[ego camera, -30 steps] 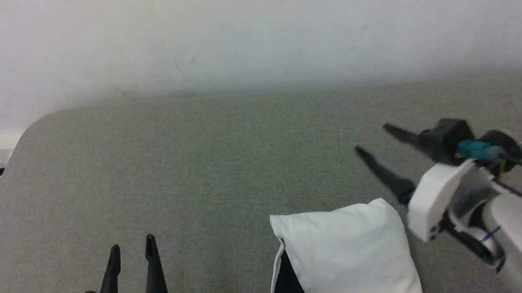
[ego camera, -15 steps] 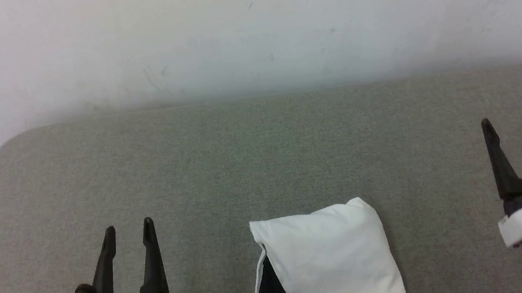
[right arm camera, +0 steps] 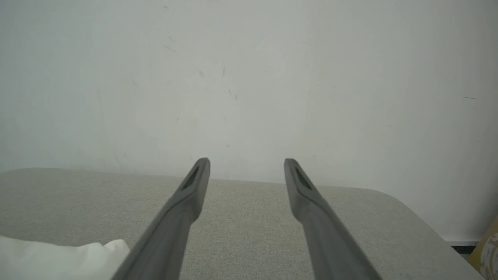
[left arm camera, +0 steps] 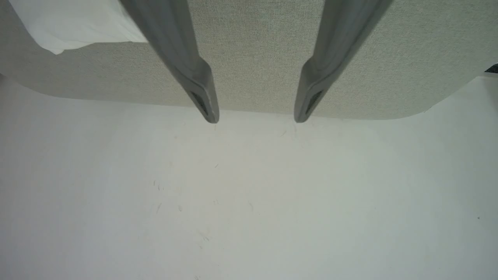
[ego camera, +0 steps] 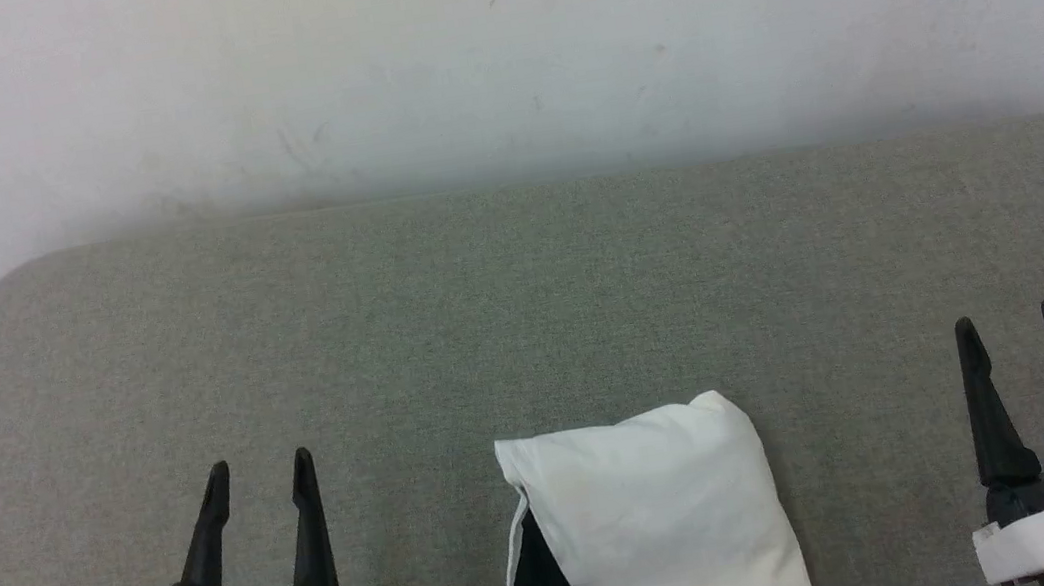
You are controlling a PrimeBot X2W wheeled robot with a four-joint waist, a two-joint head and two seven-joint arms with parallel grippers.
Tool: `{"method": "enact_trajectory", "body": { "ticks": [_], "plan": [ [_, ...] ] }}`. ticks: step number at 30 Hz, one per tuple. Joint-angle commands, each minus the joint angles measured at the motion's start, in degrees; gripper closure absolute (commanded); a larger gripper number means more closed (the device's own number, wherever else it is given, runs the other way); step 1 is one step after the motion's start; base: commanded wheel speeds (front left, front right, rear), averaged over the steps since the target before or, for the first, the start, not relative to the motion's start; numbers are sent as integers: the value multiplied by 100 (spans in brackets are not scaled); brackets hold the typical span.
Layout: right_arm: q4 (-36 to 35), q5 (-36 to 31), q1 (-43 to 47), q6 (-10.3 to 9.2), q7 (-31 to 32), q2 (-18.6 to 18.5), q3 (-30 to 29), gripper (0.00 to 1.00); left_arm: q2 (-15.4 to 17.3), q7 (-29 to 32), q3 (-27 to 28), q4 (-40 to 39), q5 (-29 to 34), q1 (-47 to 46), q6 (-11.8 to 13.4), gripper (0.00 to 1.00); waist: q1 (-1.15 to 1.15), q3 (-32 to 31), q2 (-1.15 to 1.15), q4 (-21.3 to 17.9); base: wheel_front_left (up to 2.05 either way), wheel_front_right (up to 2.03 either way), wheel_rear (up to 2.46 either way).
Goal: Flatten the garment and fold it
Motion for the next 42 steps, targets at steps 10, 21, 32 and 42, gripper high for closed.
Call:
{"method": "enact_trajectory", "body": {
  "ticks": [10,21,32,42],
  "plan": [
    [-144,465,1,-5,827,-139,589,0,-11,-27,-71,-18,-21,-109,10,0,0,252,0,144,0,0,0],
    [-55,2551,-354,-5,4397,-736,1441,0,-11,-27,-259,156,-138,-389,22,0,0,799,0,523,0,0,0],
    [1381,2195,-948,-5,4948,-223,1263,0,-11,-27,-400,286,-144,-577,44,0,0,994,0,819,0,0,0],
    [1458,1907,-1313,-5,4304,-618,1865,100,-11,-27,-356,351,-150,-496,53,0,0,827,0,428,0,0,0]
  ]
}}
